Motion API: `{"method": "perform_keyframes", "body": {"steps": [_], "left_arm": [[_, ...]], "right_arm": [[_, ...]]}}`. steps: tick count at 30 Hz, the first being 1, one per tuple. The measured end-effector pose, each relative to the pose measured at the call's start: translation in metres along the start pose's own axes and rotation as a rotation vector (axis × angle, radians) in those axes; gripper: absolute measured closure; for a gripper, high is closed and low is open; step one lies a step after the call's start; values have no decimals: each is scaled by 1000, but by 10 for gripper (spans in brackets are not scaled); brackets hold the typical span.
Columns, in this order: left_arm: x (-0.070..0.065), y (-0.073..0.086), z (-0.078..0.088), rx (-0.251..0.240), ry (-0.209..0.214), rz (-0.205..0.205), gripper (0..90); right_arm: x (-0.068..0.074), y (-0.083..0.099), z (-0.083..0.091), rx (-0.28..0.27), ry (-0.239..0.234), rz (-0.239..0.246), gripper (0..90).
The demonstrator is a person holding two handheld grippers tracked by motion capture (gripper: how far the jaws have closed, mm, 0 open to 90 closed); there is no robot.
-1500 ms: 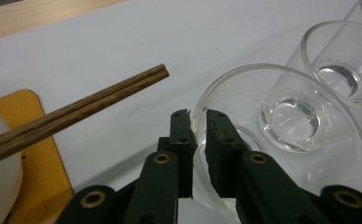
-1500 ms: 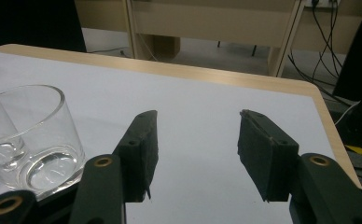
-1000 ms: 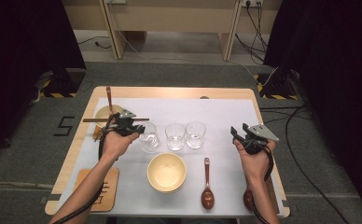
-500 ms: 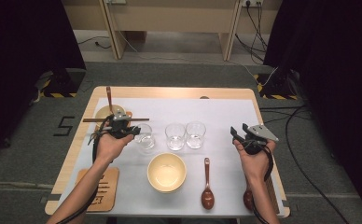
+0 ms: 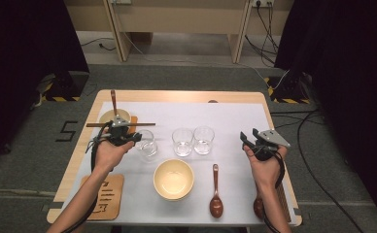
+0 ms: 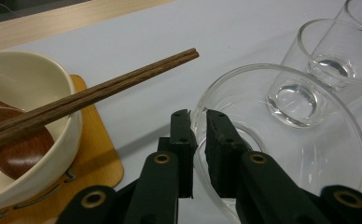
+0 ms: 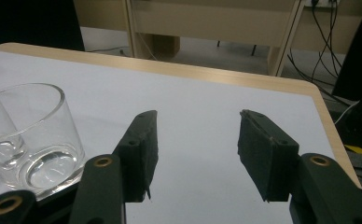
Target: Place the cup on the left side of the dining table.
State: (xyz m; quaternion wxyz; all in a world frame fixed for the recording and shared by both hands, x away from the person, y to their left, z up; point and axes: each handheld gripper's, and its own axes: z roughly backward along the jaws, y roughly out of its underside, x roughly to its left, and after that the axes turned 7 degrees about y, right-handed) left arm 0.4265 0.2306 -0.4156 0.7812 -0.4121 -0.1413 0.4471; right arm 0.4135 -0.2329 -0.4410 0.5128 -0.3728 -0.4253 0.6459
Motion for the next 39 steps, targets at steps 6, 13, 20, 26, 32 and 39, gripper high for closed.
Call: {"method": "perform_keyframes", "body": {"steps": [6,13,20,26,32,39], "left_arm": [[2,1,6,-5,-11,-5,806],[7,4,13,-12,-22,5,806],[13,8,21,-19,-36,18,806],[17,10,26,-18,-44,21,806],[21,14,31,-20,-54,27,806],[27,20,34,-20,-63,40,806]], "right_arm": [[0,0,0,1,0,1,480],[0,0,0,3,0,0,480],[0,0,0,2,0,0,479],[0,0,0,0,0,-1,479],[0,0,0,0,-1,1,478],[0,0,0,4,2,1,479]]}}
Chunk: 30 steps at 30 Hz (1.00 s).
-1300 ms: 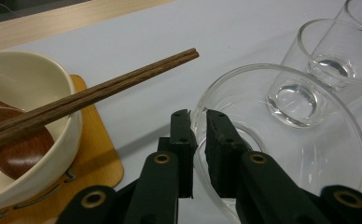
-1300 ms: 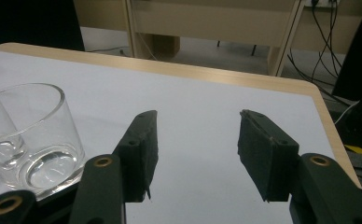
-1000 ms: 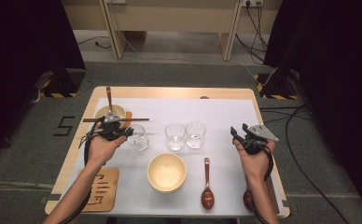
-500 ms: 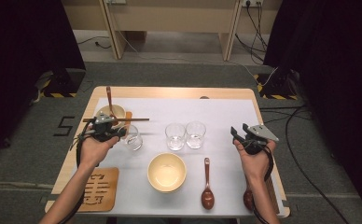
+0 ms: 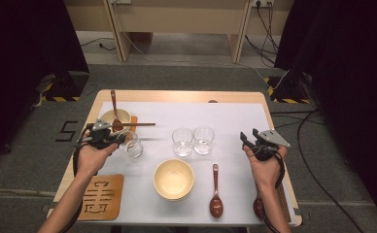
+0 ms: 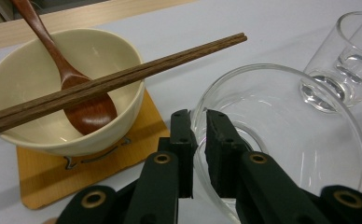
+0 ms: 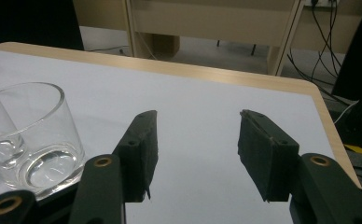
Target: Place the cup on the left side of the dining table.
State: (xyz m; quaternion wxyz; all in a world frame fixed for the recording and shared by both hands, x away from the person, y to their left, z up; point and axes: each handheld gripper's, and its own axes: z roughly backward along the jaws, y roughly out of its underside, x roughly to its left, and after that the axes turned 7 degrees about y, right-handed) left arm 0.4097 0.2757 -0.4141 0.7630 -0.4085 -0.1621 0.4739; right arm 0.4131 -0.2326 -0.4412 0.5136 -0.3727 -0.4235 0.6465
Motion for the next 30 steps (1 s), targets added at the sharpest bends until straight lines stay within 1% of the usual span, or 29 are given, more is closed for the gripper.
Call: {"method": "perform_keyframes", "body": {"steps": [11,18,22,30], "left_arm": [[10,10,2,23,-7,7,806],[14,18,0,36,-15,22,806],[15,20,-1,46,-13,26,806],[18,23,-5,62,-12,36,806]], "right_arm": [[1,1,-1,-3,0,4,479],[1,1,-1,4,-1,3,479],[1,1,-2,-2,-2,6,479],[1,1,-1,6,-1,4,478]]}}
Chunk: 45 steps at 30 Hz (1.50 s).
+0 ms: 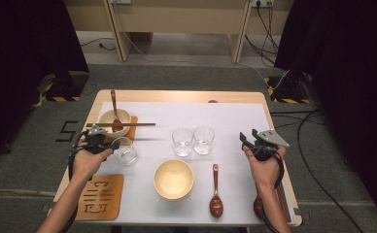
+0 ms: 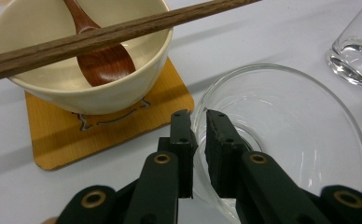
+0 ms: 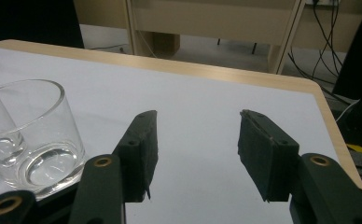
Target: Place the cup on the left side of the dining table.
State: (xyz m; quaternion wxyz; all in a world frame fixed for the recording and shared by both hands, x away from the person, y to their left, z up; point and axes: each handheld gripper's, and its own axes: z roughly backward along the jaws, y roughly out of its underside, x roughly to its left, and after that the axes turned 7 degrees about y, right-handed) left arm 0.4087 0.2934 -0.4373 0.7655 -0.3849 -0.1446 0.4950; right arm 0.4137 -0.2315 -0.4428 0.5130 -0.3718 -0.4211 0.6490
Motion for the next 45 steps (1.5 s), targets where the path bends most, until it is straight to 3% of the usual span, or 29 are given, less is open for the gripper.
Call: {"method": "perform_keyframes", "body": {"steps": [8,16,25,34,45], "left_arm": [[2,-3,-2,11,5,13,802],[3,-6,-8,-9,17,44,792],[3,-6,-8,-28,9,38,766],[2,-9,1,-68,-26,16,638],[0,-13,25,-148,-59,6,495]], "right_arm": [[0,0,0,-6,-3,1,478],[-1,0,0,-7,0,-3,479],[0,0,0,1,0,-2,478],[0,1,0,3,-1,-5,477],[0,0,0,4,-1,-3,478]]}}
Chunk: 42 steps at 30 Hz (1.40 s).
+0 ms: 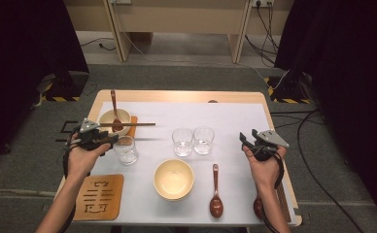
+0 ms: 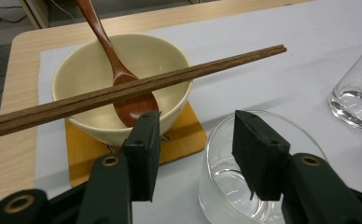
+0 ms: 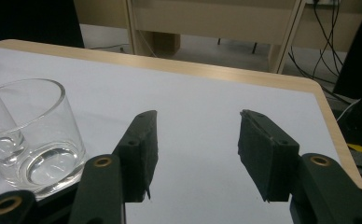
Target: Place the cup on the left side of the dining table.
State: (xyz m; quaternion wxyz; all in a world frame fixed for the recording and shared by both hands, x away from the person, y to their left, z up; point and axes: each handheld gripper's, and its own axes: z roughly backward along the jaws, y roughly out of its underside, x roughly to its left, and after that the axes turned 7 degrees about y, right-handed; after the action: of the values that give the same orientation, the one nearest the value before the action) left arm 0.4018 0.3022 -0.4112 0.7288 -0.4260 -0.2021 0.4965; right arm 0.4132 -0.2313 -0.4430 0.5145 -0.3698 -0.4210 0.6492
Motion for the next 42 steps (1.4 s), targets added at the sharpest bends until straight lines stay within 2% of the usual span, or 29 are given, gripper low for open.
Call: {"method": "perform_keyframes", "body": {"steps": [4,7,11,20,27,30,34,37,42], "left_arm": [[4,1,8,-36,-6,0,473],[6,3,15,-44,-10,0,467],[8,6,24,-75,-15,16,461],[13,19,37,-95,-41,30,456],[23,32,41,-98,-77,58,451],[24,41,41,-91,-106,55,450],[25,55,38,-93,-131,75,451],[25,65,35,-98,-135,94,453],[22,74,33,-119,-140,96,455]], "right_arm": [[0,1,-1,-3,-1,1,478],[1,1,-1,-3,-1,7,479],[1,1,-2,-3,-3,6,479],[2,1,-1,2,-3,5,478],[1,2,-1,2,0,8,478],[1,2,-2,2,-2,7,478],[1,2,-1,4,0,9,477],[1,2,-1,1,0,8,477],[1,2,-2,2,-7,7,478]]}}
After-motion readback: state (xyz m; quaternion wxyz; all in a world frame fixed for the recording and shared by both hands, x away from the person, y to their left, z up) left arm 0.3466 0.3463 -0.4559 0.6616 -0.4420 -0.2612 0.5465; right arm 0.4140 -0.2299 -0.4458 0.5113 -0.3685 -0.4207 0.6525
